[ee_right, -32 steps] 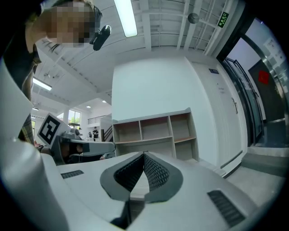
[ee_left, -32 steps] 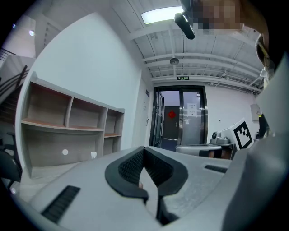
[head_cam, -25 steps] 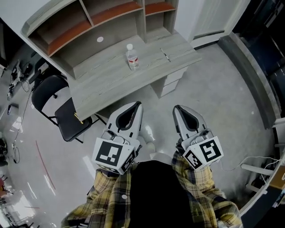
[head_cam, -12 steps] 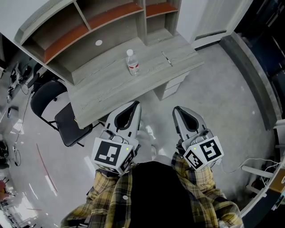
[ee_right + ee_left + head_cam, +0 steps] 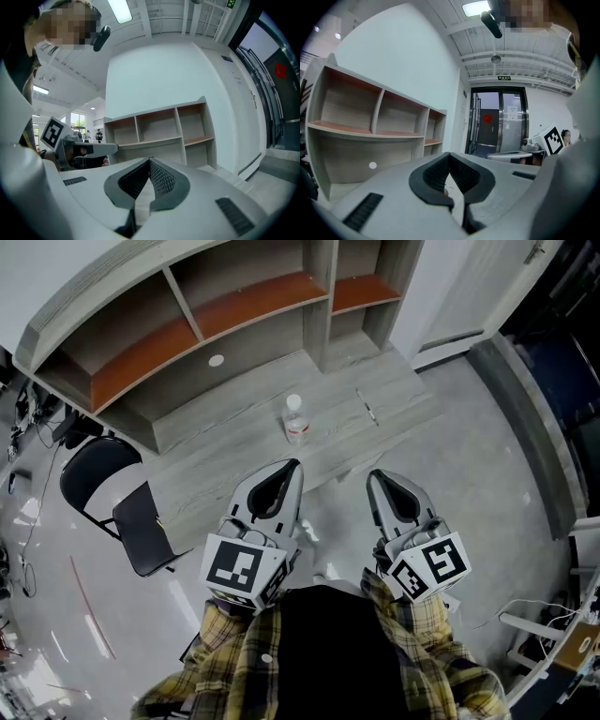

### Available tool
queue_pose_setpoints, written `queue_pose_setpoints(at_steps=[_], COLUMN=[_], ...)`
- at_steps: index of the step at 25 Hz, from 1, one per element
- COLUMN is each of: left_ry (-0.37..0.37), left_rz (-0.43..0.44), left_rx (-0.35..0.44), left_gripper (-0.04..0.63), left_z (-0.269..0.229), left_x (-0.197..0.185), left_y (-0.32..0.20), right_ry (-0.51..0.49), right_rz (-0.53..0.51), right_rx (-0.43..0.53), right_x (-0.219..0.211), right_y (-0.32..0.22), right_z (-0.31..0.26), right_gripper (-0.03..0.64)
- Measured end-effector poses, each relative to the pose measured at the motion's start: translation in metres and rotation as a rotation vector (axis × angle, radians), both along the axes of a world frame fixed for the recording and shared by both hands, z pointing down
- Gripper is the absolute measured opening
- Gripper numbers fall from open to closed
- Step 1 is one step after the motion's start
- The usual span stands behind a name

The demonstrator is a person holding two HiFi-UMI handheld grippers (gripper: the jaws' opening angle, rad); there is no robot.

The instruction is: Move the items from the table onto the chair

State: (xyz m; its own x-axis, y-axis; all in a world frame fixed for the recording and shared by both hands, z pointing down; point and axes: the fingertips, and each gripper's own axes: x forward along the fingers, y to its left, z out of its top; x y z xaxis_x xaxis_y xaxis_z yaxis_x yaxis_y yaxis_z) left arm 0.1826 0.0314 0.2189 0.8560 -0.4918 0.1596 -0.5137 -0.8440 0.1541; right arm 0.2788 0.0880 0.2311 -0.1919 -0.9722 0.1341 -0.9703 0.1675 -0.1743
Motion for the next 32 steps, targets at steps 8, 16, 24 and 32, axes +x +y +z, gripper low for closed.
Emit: queue_pose_setpoints(at_steps=[8, 16, 24, 32], left_ry=[0.0, 0.001, -0.001, -0.023], left_rz=[-0.016, 0.001, -0.099, -0.283], left_rx=[-0.039, -0.09, -0.109, -0.065], left_gripper=[0.005, 0.005, 0.005, 0.005], left_z=[0.011, 0.027, 0.028, 0.021], left_x=[-0.008, -0.001, 0.022, 0.044], left_y=[-0.069, -0.098, -0.127, -0.153], right_ry=[0.012, 0.013, 0.012, 0.007], right_rz=[-0.017, -0.014, -0.101, -0.284], right_rx=[-0.044, -0.111, -0.127, -0.088], right_x=[-0.007, 0.004, 0.03, 0.06], right_y=[-0.074, -0.106, -0.139, -0.18], right_z=[0.01, 0.022, 0.029, 0.023], right_gripper=[0.018, 0.018, 0.018, 0.018])
